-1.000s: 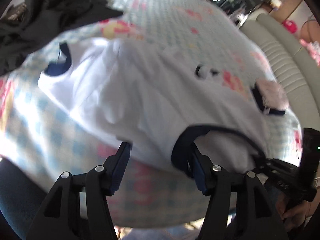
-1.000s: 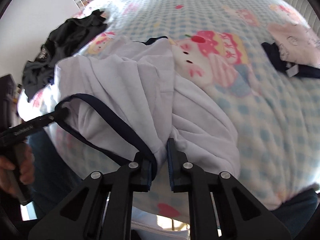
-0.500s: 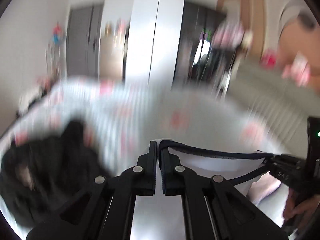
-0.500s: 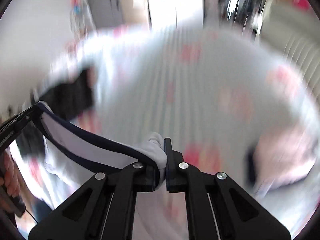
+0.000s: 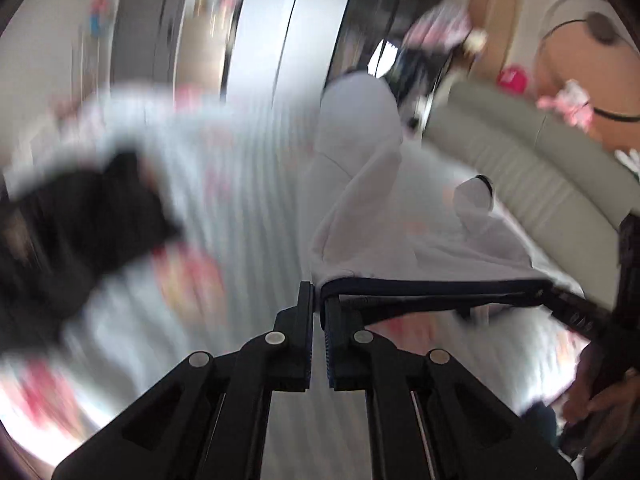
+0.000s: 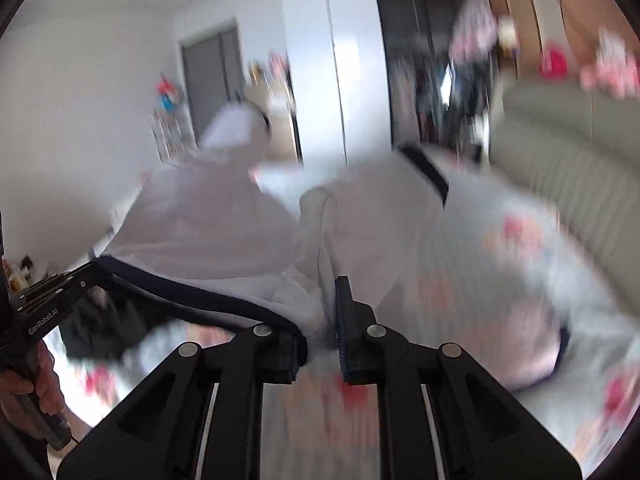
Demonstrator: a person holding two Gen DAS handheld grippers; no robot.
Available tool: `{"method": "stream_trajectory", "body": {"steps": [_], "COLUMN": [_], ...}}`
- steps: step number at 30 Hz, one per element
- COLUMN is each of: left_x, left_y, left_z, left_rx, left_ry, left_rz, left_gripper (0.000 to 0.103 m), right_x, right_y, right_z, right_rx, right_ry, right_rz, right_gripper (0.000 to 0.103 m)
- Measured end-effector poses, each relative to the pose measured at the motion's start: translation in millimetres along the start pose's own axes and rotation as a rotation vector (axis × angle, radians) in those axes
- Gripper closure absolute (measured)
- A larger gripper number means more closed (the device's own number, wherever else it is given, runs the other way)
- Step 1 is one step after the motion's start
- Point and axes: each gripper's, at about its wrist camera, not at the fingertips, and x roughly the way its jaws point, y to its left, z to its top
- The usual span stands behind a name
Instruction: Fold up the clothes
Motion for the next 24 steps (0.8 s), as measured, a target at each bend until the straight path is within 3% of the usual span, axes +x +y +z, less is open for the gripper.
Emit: {"method": "stream_trajectory", "body": {"steps": [2, 4, 7, 9, 11, 12, 15, 17, 21, 22, 24], "left_x": [44.5, 51.8, 48.9, 36.0, 33.6, 36.9, 59.6, 87.7, 132.3, 137.1, 141.7], "left_y": [9.0, 11.4, 17.4, 29.8, 51.4, 59.3, 74.6, 75.9, 67.9, 65.8, 56.8], "left_z": [-55.5, -82.7, -106.0, -98.6, -83.8, -74.6, -48.4, -36.3, -24.8, -26.9, -25.2], "left_rx": [-0.032, -0.037, -0.048, -0.075, -0.154, -0.183, -0.227, -0.258, -0.322, -0.334, -0.310], "left_ry": [0.171, 0.241, 0.290, 0.253, 0.218, 0.207, 0.197, 0.223, 0.283, 0.286, 0.285], "left_rz": [0.015, -0.023, -0.089, -0.128, -0.152, -0.156, -0.174, -0.200, -0.237, -0.241, -0.212], "left_gripper": [0.096, 0.096, 0.092, 0.083, 0.058, 0.055, 0.055, 0.055, 0.055, 0.057, 0.085], "right_x": [39.0, 62.5, 58.0, 48.6, 39.6, 35.3, 33.7, 54.7, 99.2, 110.3, 123.6], "right_y": [-32.6, -47.7, -55.1, -56.2, -57.0, -57.5, -57.7, -69.1, -94.1, -100.3, -105.2], "right_z": [-81.7, -140.4, -185.2, -194.8, -192.4, -190.7, -173.0, -165.8, -154.3, -151.4, -149.3], "right_rx": [0.118, 0.187, 0.228, 0.237, 0.230, 0.225, 0.191, 0.248, 0.376, 0.409, 0.456], "right_ry": [0.211, 0.357, 0.429, 0.453, 0.455, 0.456, 0.397, 0.398, 0.410, 0.413, 0.415], "right_rz": [-0.003, -0.010, 0.014, 0.048, 0.063, 0.069, 0.077, 0.081, 0.090, 0.093, 0.121], "right_gripper": [0.093, 0.094, 0.094, 0.094, 0.094, 0.094, 0.088, 0.083, 0.082, 0.082, 0.082]}}
